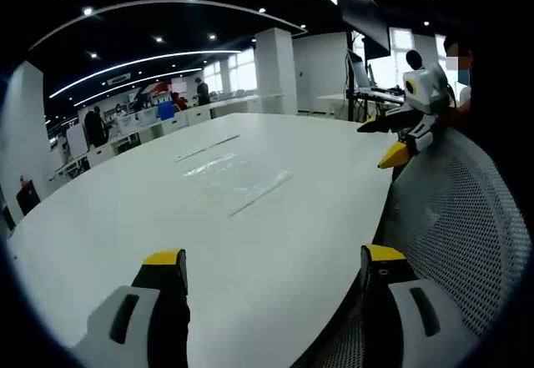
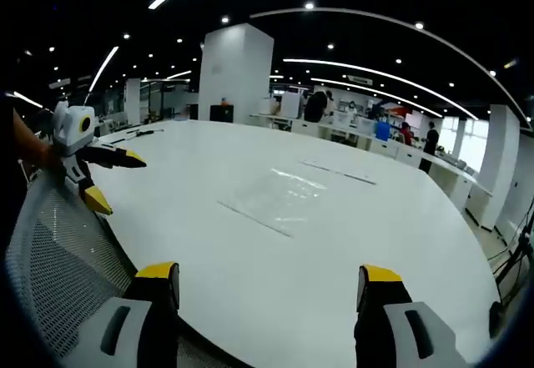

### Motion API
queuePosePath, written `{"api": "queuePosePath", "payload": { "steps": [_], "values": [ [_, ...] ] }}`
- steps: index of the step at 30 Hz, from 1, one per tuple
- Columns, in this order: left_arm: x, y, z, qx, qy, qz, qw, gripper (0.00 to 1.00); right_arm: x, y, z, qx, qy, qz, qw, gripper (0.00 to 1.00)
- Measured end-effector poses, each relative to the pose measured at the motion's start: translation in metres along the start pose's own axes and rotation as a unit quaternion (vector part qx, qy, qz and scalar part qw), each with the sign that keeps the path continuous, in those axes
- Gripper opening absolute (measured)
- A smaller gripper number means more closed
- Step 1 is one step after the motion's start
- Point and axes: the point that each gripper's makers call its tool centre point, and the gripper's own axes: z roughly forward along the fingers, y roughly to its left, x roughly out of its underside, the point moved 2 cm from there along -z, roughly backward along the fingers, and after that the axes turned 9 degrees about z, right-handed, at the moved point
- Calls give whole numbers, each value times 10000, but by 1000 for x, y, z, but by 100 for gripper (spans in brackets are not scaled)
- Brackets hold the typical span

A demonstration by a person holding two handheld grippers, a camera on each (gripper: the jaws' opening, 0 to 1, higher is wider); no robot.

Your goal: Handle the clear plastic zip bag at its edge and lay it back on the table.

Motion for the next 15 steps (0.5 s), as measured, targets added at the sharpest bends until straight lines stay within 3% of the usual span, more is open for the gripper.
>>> {"api": "queuePosePath", "payload": {
  "steps": [15],
  "values": [
    [2, 0, 0, 1, 36, 16, 10000, 84, -1, 0, 0, 11, -27, 5, 10000, 88]
  ]
}}
